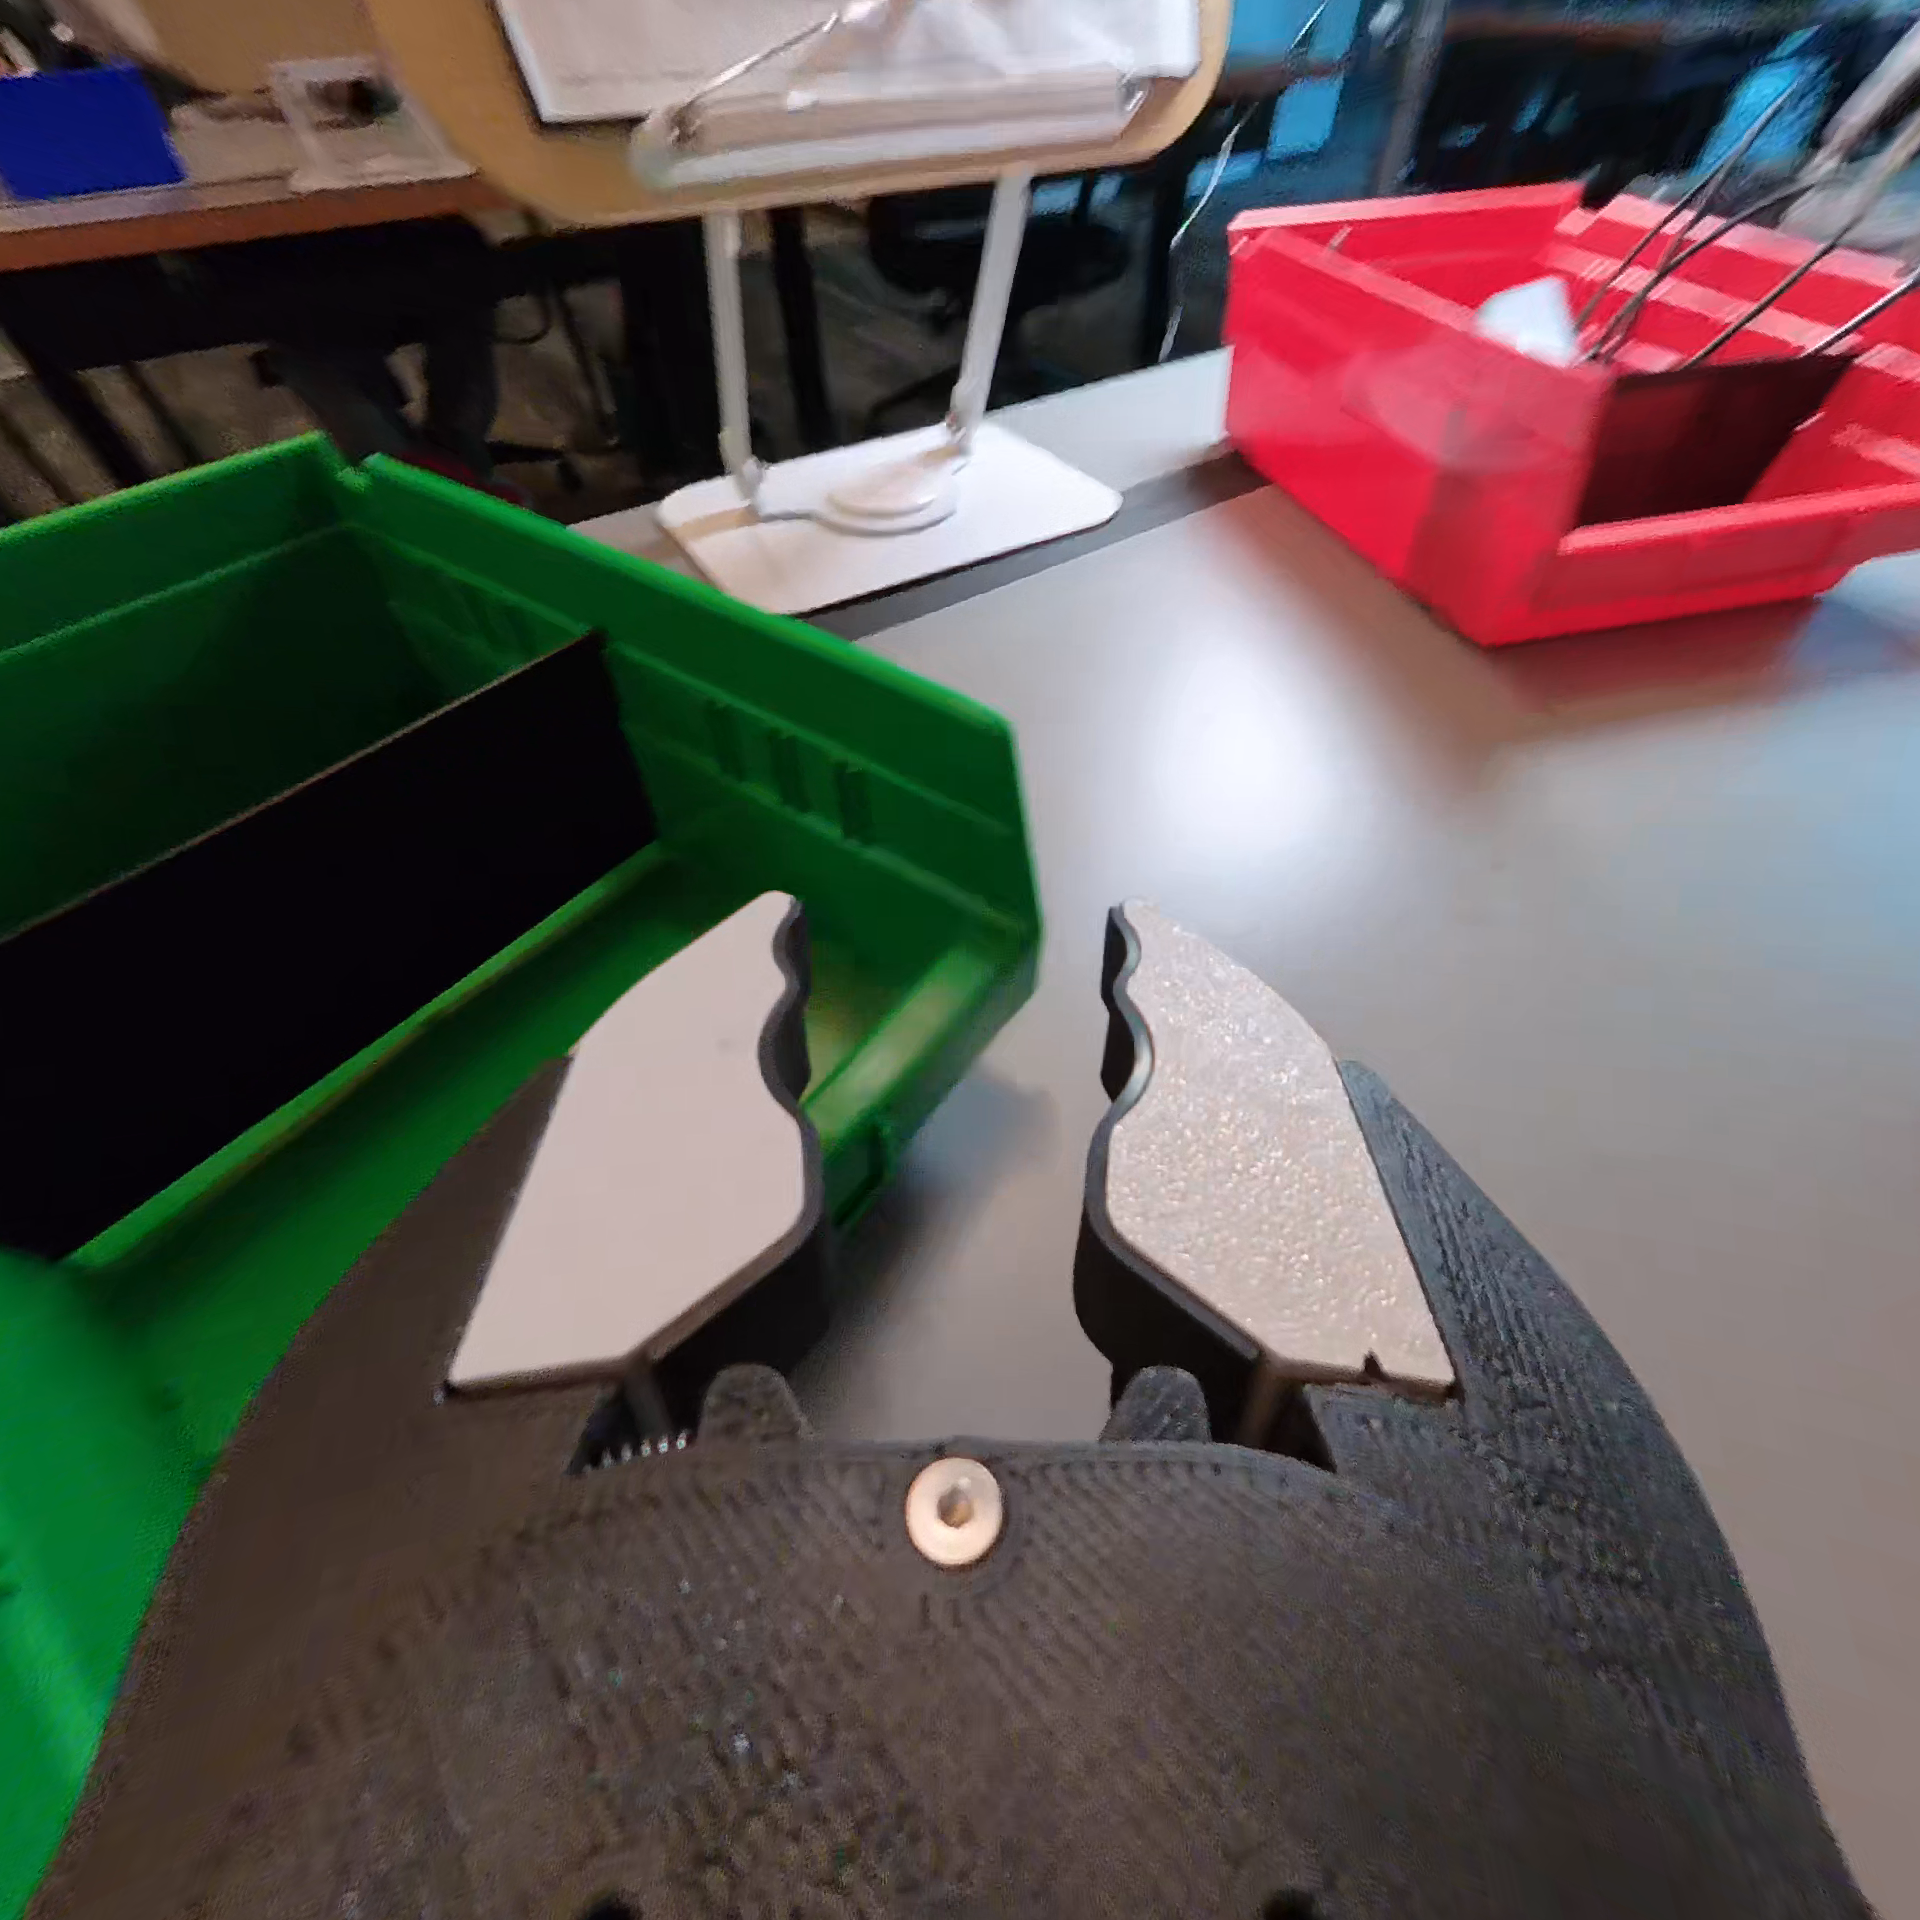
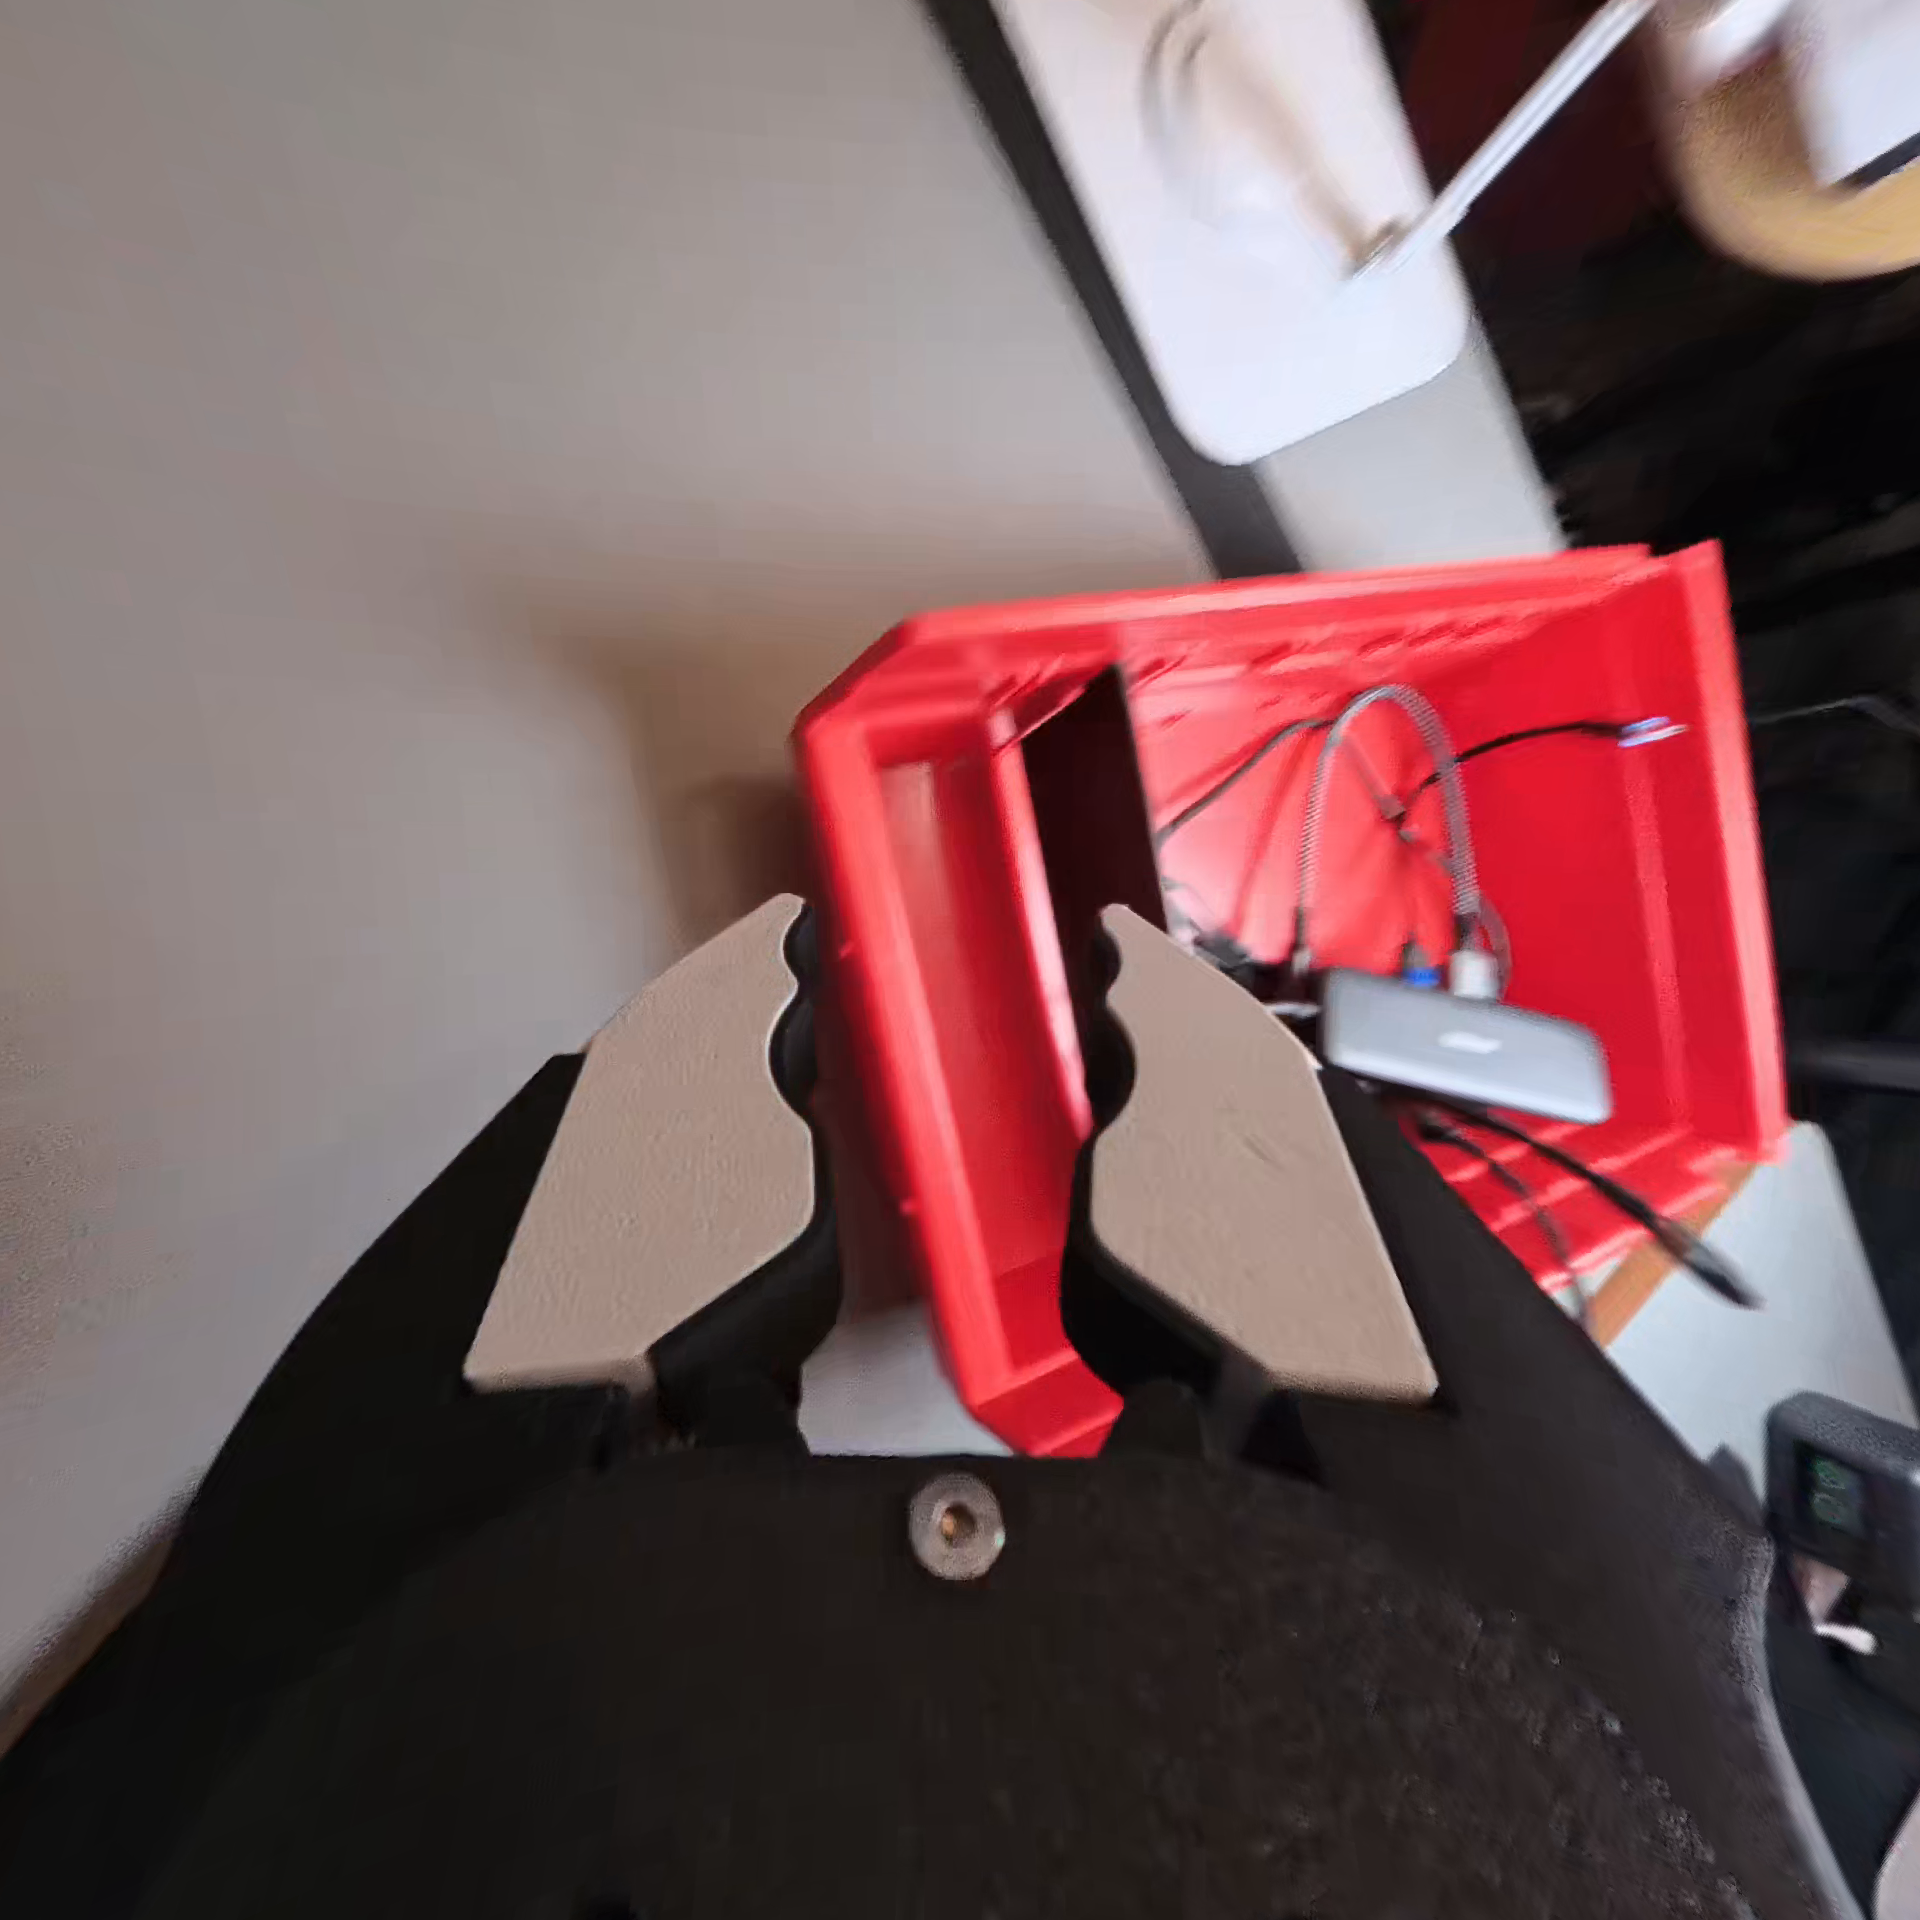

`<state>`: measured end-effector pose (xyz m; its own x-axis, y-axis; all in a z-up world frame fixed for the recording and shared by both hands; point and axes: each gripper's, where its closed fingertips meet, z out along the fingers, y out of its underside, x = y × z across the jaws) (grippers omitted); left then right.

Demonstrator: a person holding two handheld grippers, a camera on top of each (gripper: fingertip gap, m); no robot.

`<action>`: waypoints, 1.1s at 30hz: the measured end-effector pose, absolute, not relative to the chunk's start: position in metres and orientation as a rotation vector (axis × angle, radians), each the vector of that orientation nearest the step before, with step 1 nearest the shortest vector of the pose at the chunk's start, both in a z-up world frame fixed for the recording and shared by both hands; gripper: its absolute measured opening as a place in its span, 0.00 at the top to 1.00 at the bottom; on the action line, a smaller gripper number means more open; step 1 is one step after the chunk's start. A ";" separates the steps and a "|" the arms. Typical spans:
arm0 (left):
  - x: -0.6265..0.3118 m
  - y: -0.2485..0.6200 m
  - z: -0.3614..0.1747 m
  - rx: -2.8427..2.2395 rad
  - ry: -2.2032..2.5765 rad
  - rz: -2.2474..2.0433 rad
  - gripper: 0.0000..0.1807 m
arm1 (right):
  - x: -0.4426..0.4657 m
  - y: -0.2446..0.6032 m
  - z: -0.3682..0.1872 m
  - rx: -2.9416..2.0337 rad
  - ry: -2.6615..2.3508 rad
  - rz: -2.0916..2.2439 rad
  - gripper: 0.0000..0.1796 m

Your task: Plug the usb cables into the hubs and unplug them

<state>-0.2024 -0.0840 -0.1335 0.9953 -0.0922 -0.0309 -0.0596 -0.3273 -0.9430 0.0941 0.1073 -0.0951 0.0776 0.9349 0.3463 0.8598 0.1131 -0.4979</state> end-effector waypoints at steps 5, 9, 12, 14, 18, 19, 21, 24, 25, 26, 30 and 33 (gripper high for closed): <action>-0.229 -0.093 -0.155 -2.135 0.231 0.111 0.64 | 0.136 0.105 -0.177 -1.814 -1.916 -0.103 0.69; -0.244 -0.096 -0.188 -2.415 0.509 0.306 0.62 | 0.140 0.122 -0.199 -1.781 -1.971 -0.207 0.70; -0.243 -0.096 -0.217 -2.555 0.714 0.304 0.73 | 0.129 0.129 -0.207 -1.681 -2.032 -0.262 0.84; -0.232 -0.087 -0.218 -2.491 0.812 0.256 0.82 | 0.127 0.128 -0.206 -1.631 -2.058 -0.337 0.84; -0.209 -0.081 -0.217 -2.416 0.927 0.300 0.83 | 0.124 0.110 -0.205 -1.529 -2.093 -0.397 0.83; -0.199 -0.081 -0.217 -2.401 0.958 0.293 0.83 | 0.124 0.101 -0.205 -1.508 -2.107 -0.388 0.83; -0.177 -0.081 -0.217 -2.360 1.036 0.262 0.83 | 0.123 0.081 -0.205 -1.462 -2.132 -0.365 0.83; -0.142 -0.077 -0.216 -2.282 1.166 0.231 0.83 | 0.120 0.047 -0.205 -1.384 -2.169 -0.319 0.83; -0.132 -0.074 -0.216 -2.256 1.201 0.223 0.83 | 0.118 0.036 -0.205 -1.360 -2.178 -0.297 0.83; -0.123 -0.070 -0.216 -2.232 1.235 0.219 0.83 | 0.117 0.024 -0.205 -1.336 -2.185 -0.274 0.83; -0.100 -0.046 -0.211 -2.093 1.317 0.264 0.82 | 0.109 -0.009 -0.197 -1.286 -2.114 -0.204 0.82; -0.091 -0.039 -0.195 -2.009 1.210 0.214 0.81 | 0.103 -0.052 -0.166 -1.341 -1.961 0.131 0.78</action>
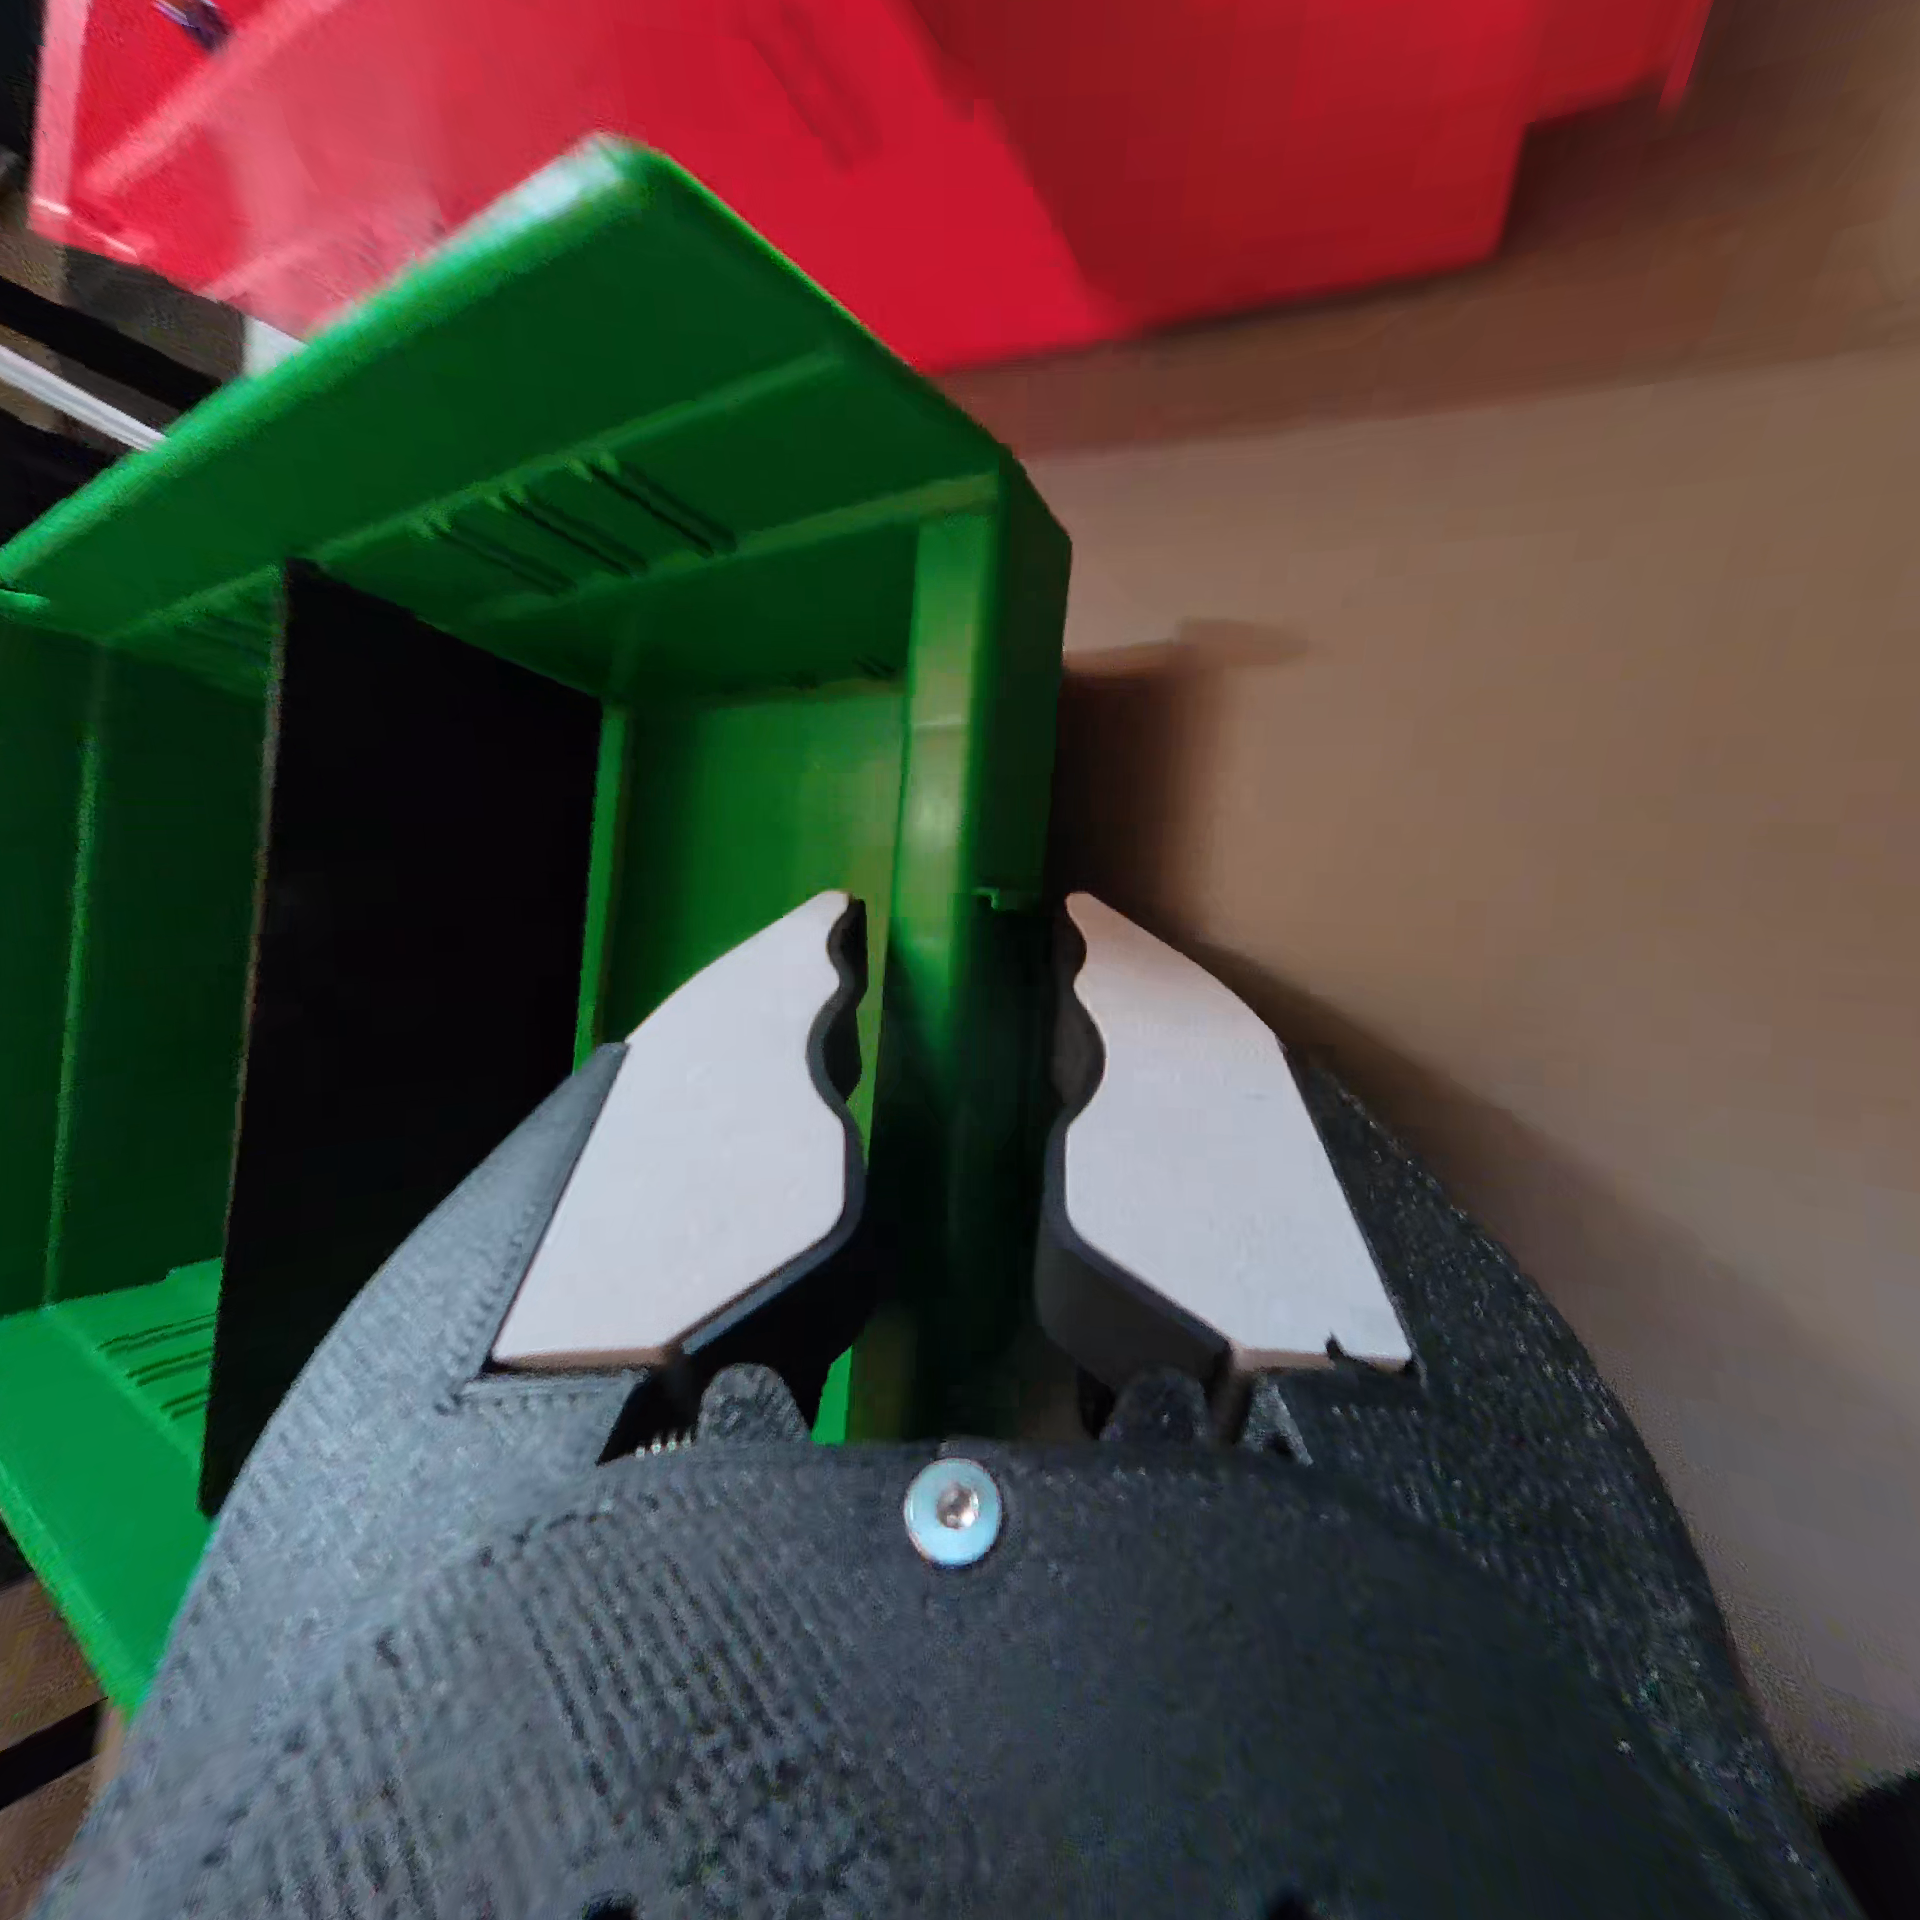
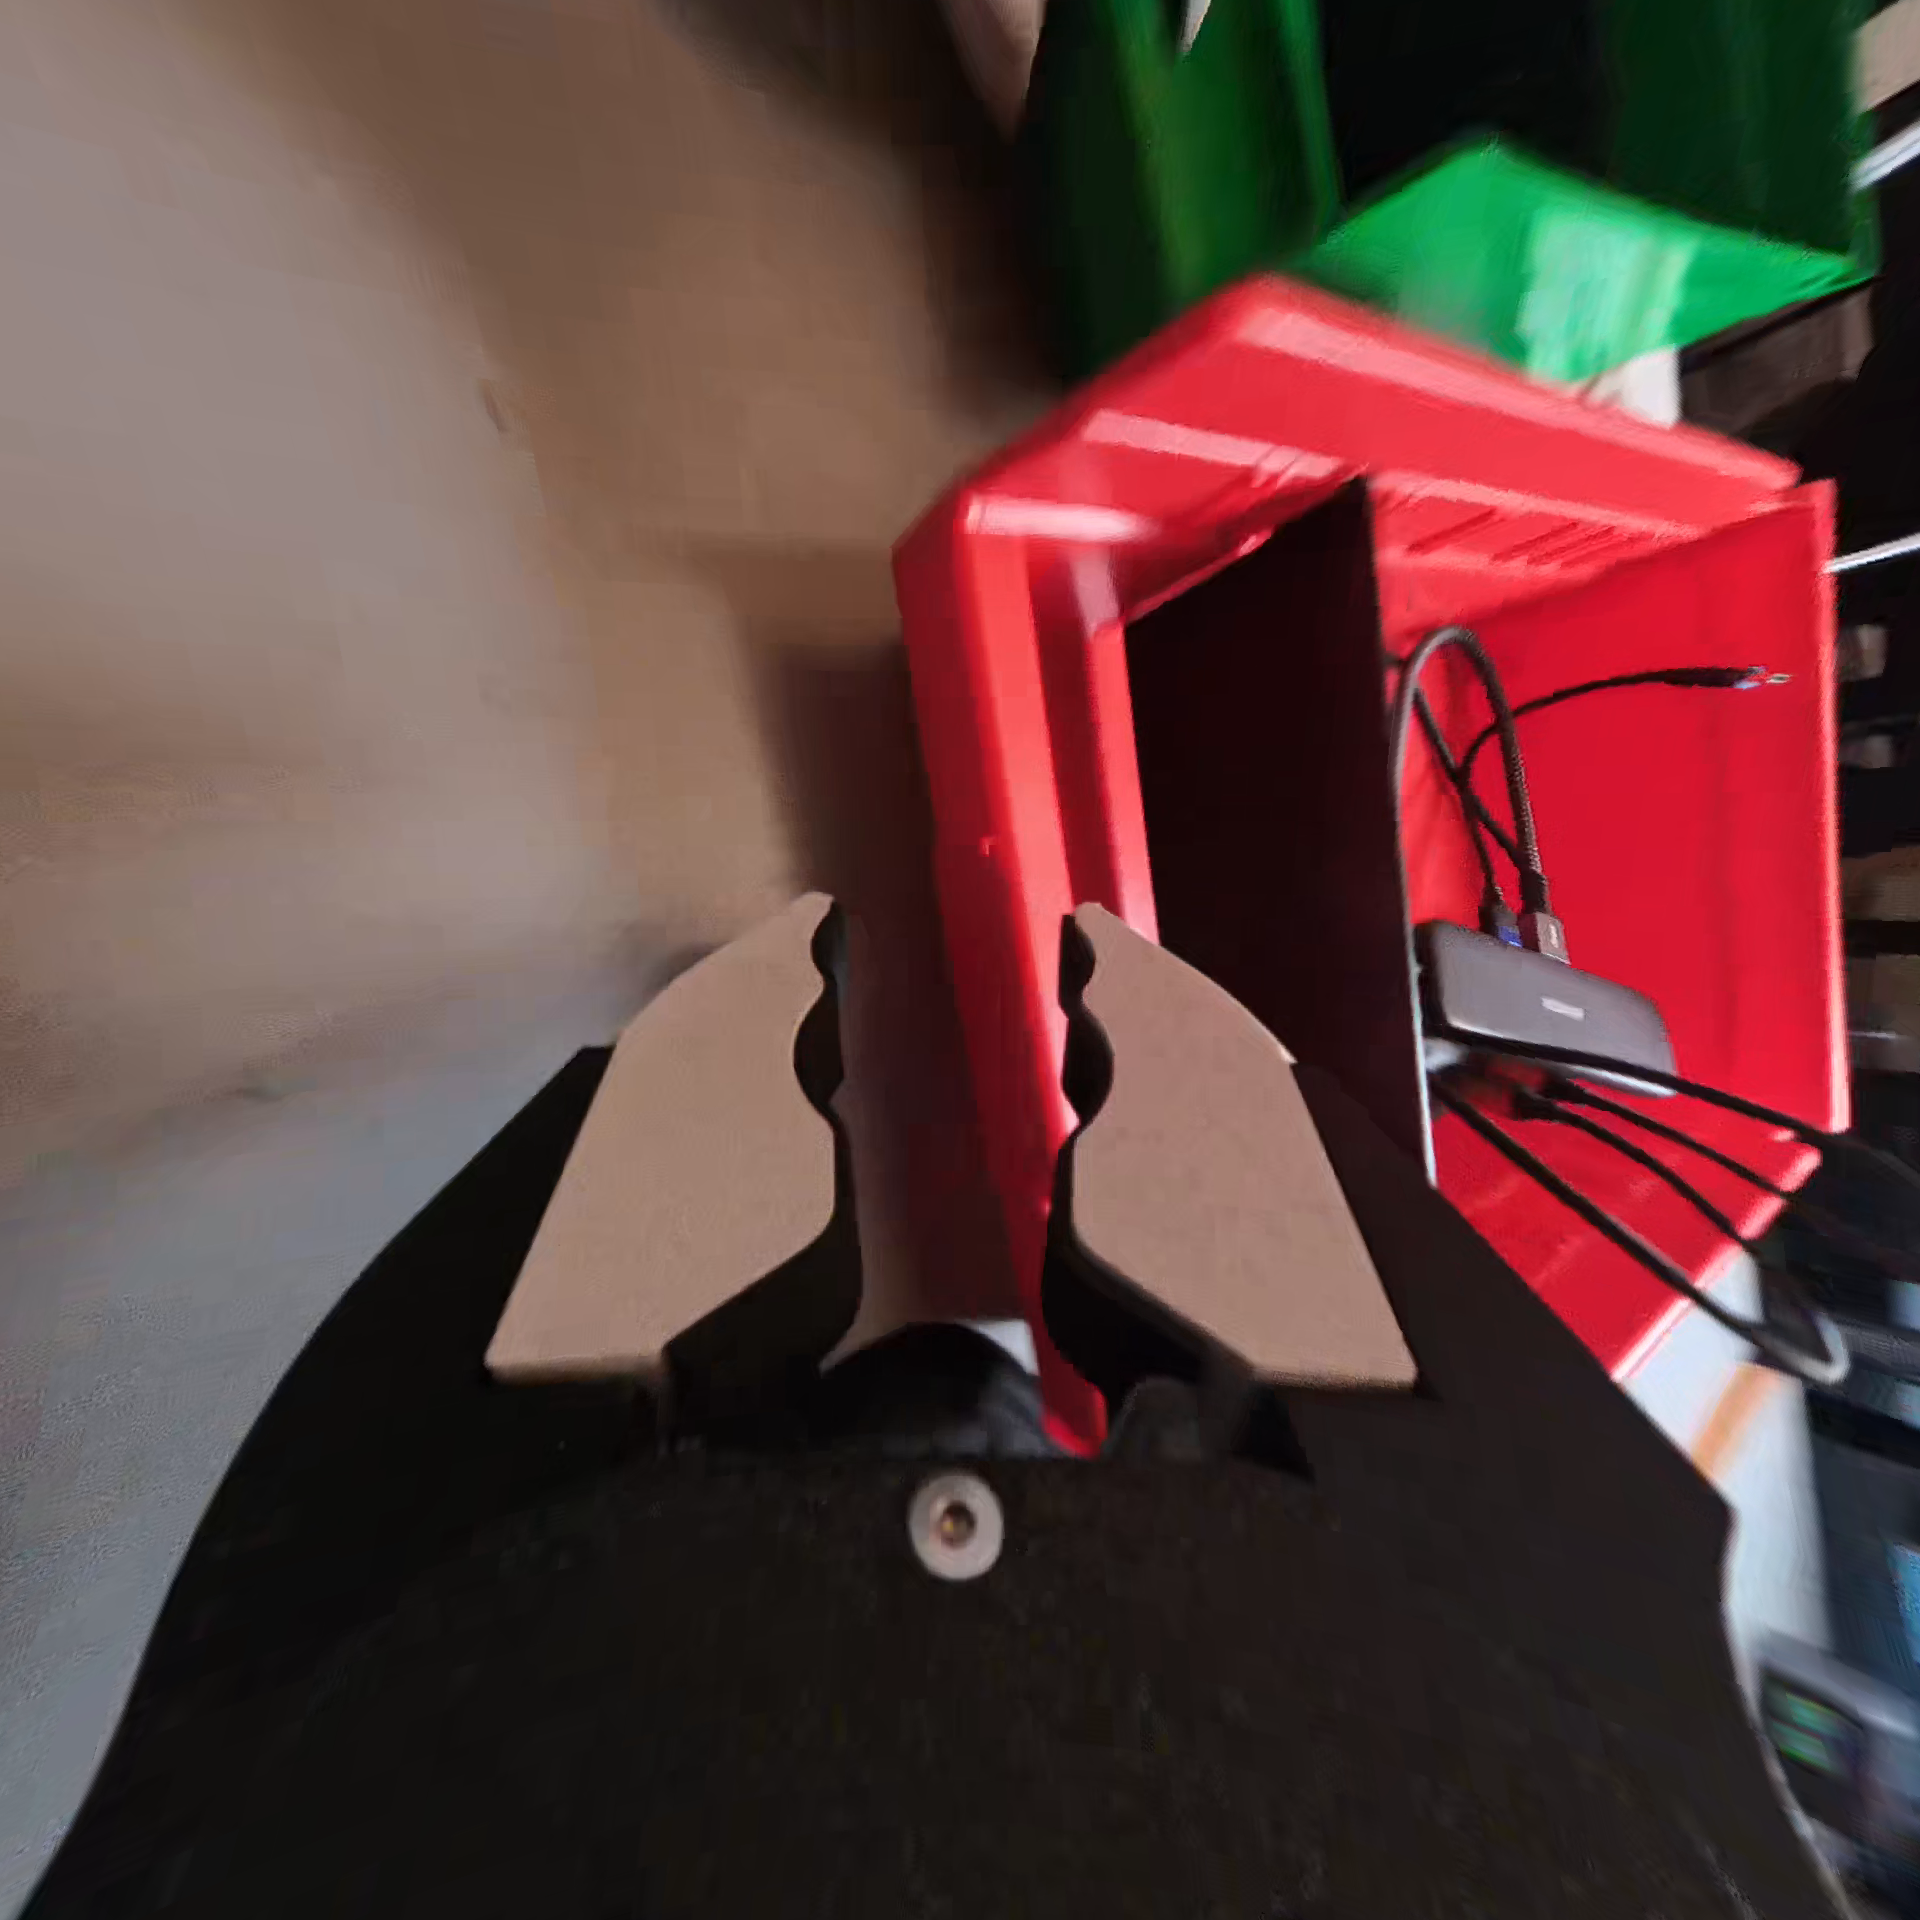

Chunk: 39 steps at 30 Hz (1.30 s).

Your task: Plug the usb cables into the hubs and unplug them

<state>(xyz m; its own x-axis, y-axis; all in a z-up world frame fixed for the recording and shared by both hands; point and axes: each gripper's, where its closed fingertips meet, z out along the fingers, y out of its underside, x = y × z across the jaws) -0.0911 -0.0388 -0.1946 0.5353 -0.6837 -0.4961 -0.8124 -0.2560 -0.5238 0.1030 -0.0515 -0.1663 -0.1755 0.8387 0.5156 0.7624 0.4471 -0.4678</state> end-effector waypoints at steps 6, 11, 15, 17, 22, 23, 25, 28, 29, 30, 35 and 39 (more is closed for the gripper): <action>-0.044 -0.068 -0.125 -1.883 0.707 -0.256 0.77 | 0.170 -0.022 -0.093 -1.585 -1.178 0.533 0.82; -0.006 -0.067 -0.109 -1.824 0.322 -0.465 0.73 | 0.213 0.019 -0.124 -1.771 -0.798 0.507 0.71; 0.025 -0.048 -0.118 -1.797 0.104 -0.582 0.71 | 0.196 0.040 -0.148 -1.868 -0.771 0.477 0.68; 0.033 -0.034 -0.137 -1.838 0.087 -0.502 0.70 | 0.184 0.045 -0.157 -1.912 -0.766 0.508 0.69; 0.032 -0.006 -0.159 -1.877 0.038 -0.373 0.73 | 0.183 0.059 -0.162 -1.923 -0.708 0.424 0.84; 0.033 -0.003 -0.160 -1.876 0.035 -0.370 0.73 | 0.183 0.060 -0.161 -1.915 -0.701 0.415 0.87; 0.028 0.000 -0.159 -1.862 0.015 -0.329 0.76 | 0.188 0.063 -0.160 -1.903 -0.674 0.360 0.94; 0.020 -0.001 -0.156 -1.857 0.030 -0.256 0.86 | 0.188 0.059 -0.155 -1.857 -0.694 0.309 0.96; 0.018 -0.002 -0.156 -1.865 0.031 -0.249 0.87 | 0.188 0.056 -0.153 -1.840 -0.708 0.293 0.96; 0.017 -0.004 -0.155 -1.868 0.028 -0.253 0.87 | 0.188 0.052 -0.149 -1.827 -0.715 0.289 0.96; 0.017 -0.020 -0.121 -1.795 0.071 -0.242 0.90 | 0.193 0.023 -0.111 -1.714 -0.683 0.265 0.96; 0.005 -0.049 -0.060 -1.664 0.112 -0.171 0.92 | 0.179 -0.003 -0.053 -1.586 -0.724 0.294 0.95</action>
